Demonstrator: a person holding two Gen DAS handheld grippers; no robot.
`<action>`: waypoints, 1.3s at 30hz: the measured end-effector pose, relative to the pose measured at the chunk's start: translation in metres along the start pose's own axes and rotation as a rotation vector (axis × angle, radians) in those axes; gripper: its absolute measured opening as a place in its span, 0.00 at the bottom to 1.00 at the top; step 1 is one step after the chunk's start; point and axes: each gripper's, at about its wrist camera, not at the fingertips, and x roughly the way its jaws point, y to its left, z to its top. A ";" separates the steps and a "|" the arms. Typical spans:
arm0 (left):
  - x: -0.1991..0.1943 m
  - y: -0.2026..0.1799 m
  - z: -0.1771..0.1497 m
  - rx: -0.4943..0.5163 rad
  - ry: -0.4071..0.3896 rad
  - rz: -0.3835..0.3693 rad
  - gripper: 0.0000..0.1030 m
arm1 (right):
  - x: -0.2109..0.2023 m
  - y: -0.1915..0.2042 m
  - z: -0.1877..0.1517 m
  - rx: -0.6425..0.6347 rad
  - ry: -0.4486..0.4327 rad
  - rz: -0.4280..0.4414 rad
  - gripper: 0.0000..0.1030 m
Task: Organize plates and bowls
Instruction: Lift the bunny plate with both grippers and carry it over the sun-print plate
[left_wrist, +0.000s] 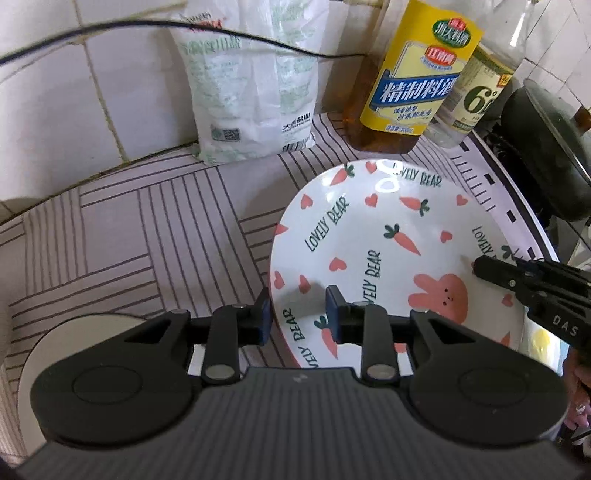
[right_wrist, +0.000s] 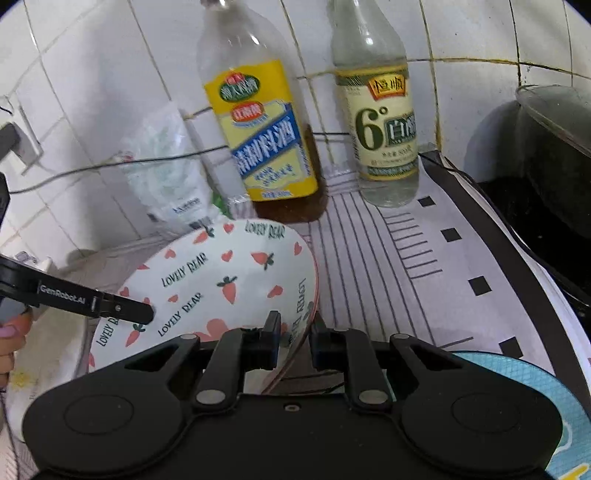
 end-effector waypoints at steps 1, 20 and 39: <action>-0.004 0.000 -0.002 -0.003 -0.001 0.000 0.26 | -0.001 0.000 0.001 0.010 0.005 0.010 0.19; -0.083 0.026 -0.057 -0.103 0.005 0.052 0.27 | -0.055 0.060 -0.014 -0.077 0.007 0.082 0.18; -0.145 0.057 -0.128 -0.188 -0.001 0.121 0.28 | -0.092 0.116 -0.053 -0.122 0.019 0.197 0.16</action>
